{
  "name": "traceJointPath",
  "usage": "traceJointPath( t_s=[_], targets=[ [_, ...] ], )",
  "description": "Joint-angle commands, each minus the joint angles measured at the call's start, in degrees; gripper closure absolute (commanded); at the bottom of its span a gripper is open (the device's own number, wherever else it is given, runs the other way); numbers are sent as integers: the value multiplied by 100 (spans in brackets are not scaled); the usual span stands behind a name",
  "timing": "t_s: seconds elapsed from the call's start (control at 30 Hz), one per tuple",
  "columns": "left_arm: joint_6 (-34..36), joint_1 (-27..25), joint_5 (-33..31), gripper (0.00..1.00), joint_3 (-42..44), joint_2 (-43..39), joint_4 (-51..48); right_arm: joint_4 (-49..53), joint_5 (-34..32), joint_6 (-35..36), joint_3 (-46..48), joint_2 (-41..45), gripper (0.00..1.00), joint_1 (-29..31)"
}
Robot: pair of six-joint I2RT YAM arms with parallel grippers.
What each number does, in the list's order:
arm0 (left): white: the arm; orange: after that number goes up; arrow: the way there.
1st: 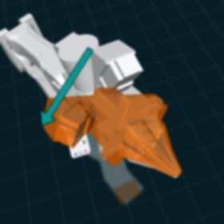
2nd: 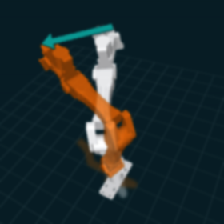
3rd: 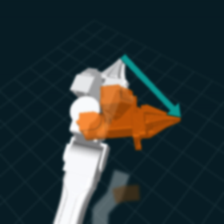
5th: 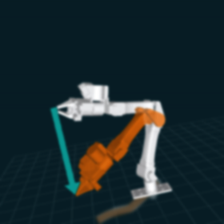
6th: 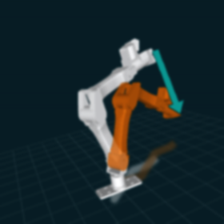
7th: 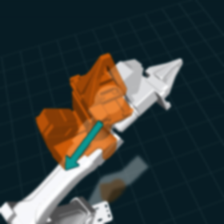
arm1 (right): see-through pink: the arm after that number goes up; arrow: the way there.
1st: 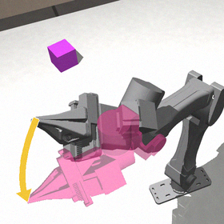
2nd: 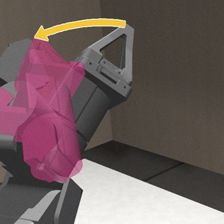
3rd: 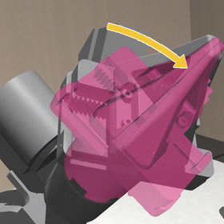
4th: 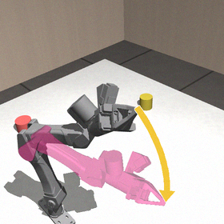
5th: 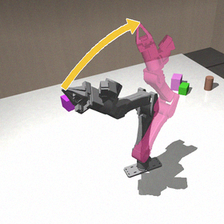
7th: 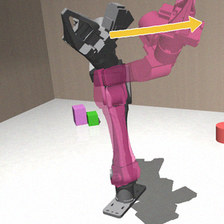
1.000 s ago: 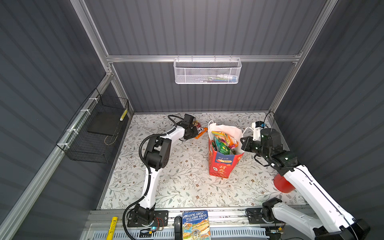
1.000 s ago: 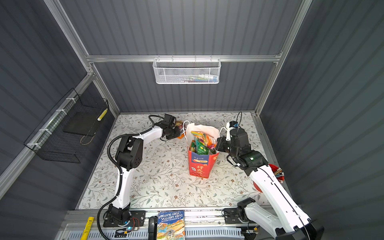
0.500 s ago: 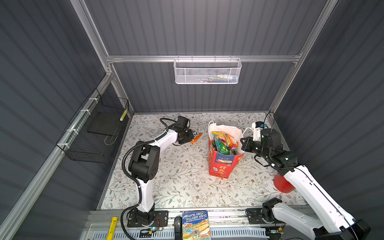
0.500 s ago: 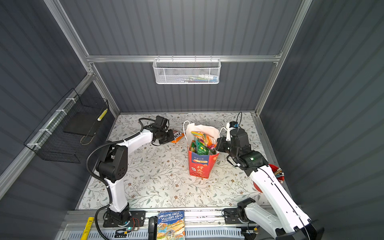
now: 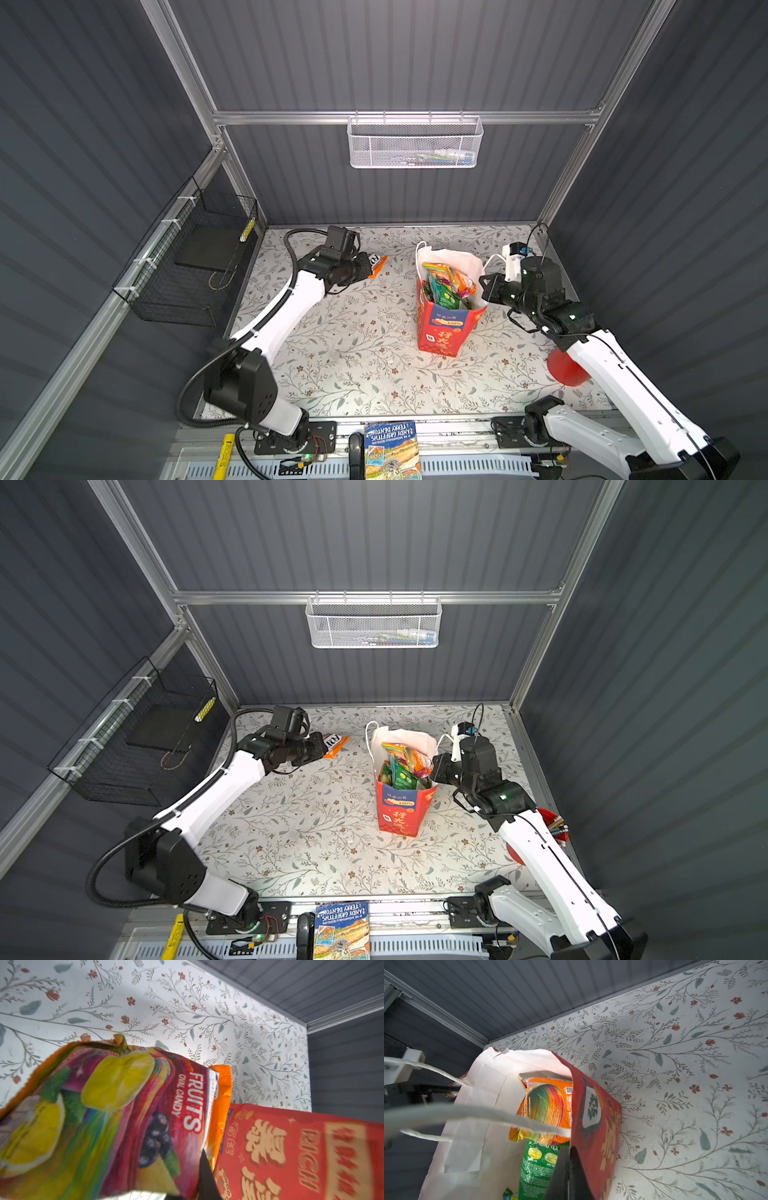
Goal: Place the snacks into the paper bag
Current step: 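Lift the FOX'S Fruits packet and carry it over the bag with the left gripper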
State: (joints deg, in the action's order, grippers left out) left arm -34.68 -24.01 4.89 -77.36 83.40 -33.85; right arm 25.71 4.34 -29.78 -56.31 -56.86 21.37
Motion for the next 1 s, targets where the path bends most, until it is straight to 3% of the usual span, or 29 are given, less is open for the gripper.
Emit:
traceJointPath(
  t_s=[0.0, 0.2, 0.37, 0.53, 0.7, 0.83, 0.97],
  targets=[
    [273, 31, 249, 100, -260, -651, -351, -258, 153, -44, -2, -137, 100, -11],
    [572, 19, 871, 100, -1306, -1084, -1067, -225, 158, -36, -20, -130, 100, -11],
    [583, -159, 1766, 100, -2180, -989, -1140, -159, 234, -38, -38, 56, 100, -12],
    [879, -1374, 1111, 100, -3354, -378, -1504, -69, -163, 37, -2, 331, 100, -6],
    [1209, -2222, 761, 100, -4163, 531, -1751, -76, -430, 91, 33, 302, 100, -5],
    [1582, -2590, 391, 100, -4933, 1434, -2354, -37, -506, 113, 24, 237, 100, -1],
    [1791, -2634, 347, 100, -5391, 2069, -2786, 0, -677, 143, 24, 373, 100, -5]
  ],
)
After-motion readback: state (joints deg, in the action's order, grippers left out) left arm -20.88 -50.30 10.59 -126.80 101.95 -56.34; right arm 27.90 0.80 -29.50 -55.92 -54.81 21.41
